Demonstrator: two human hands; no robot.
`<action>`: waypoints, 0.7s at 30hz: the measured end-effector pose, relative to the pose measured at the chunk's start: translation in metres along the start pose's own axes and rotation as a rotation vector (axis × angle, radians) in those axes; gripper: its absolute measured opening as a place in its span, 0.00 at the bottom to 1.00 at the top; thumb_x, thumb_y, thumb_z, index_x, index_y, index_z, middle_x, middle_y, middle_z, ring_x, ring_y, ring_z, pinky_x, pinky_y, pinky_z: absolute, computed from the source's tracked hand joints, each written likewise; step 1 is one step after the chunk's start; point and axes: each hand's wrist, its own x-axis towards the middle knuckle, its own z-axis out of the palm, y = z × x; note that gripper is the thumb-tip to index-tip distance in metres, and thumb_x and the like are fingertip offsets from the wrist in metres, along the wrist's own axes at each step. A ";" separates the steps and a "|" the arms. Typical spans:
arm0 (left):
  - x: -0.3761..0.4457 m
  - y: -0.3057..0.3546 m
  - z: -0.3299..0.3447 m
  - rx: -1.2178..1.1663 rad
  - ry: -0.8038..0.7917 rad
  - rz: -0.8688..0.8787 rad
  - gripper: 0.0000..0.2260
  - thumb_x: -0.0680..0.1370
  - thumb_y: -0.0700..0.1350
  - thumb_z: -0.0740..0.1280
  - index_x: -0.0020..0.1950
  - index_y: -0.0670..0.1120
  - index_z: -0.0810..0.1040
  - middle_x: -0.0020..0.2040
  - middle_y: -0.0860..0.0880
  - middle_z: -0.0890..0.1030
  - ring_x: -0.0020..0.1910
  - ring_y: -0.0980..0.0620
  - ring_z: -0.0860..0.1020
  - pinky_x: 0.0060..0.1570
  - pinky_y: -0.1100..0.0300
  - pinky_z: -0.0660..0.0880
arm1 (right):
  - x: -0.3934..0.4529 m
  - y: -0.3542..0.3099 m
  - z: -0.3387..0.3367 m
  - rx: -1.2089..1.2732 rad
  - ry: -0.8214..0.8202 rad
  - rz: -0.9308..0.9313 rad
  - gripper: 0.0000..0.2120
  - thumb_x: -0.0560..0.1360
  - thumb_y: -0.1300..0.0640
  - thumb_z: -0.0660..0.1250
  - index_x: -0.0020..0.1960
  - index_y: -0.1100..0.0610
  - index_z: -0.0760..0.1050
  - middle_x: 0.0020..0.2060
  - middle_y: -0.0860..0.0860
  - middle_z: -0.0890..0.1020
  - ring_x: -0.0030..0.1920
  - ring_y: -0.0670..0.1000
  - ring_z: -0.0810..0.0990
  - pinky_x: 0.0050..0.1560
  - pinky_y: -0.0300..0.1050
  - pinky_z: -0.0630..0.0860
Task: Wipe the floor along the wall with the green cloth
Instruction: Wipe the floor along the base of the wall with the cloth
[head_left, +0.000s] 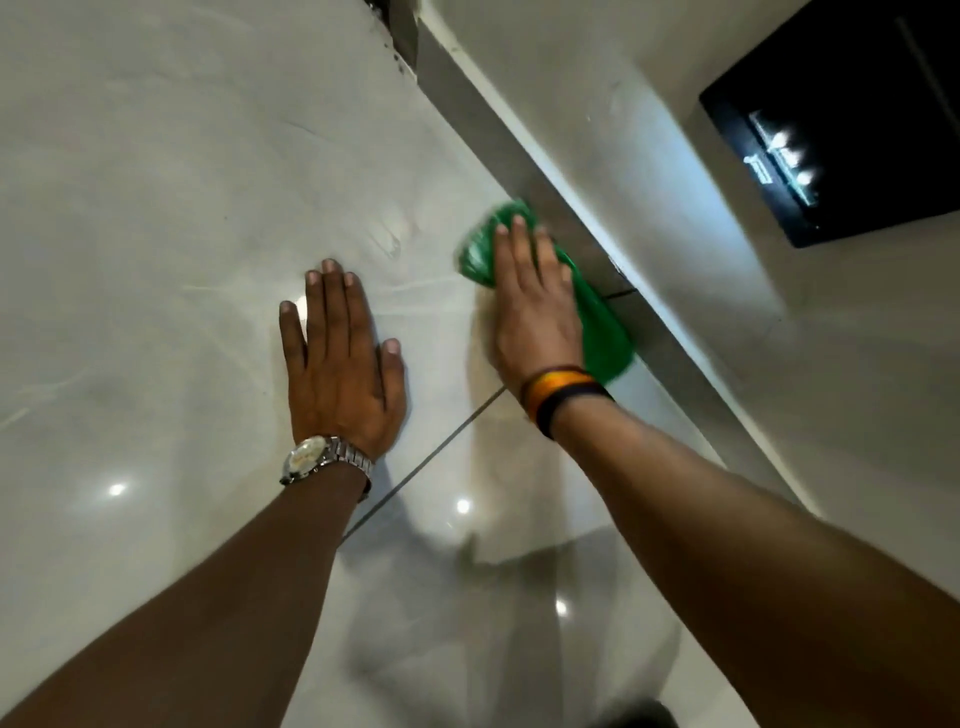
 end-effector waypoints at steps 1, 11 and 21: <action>0.000 0.000 0.001 0.004 0.007 0.002 0.33 0.86 0.51 0.51 0.88 0.38 0.50 0.89 0.38 0.52 0.89 0.40 0.50 0.88 0.39 0.44 | 0.022 -0.016 -0.002 0.023 0.025 -0.016 0.37 0.75 0.68 0.52 0.83 0.57 0.50 0.82 0.53 0.52 0.82 0.58 0.49 0.79 0.61 0.51; -0.002 -0.002 0.007 -0.016 0.013 -0.013 0.33 0.86 0.52 0.52 0.88 0.39 0.50 0.89 0.39 0.51 0.90 0.42 0.48 0.88 0.39 0.44 | -0.022 0.021 -0.008 -0.012 -0.055 -0.051 0.34 0.80 0.69 0.54 0.83 0.56 0.48 0.83 0.52 0.50 0.82 0.56 0.45 0.79 0.60 0.54; -0.001 -0.003 0.007 -0.023 -0.012 -0.019 0.33 0.86 0.53 0.52 0.88 0.40 0.51 0.90 0.40 0.52 0.90 0.43 0.48 0.88 0.39 0.43 | 0.131 -0.072 -0.010 0.089 0.011 -0.191 0.36 0.79 0.71 0.57 0.82 0.51 0.51 0.83 0.49 0.52 0.82 0.52 0.47 0.81 0.49 0.46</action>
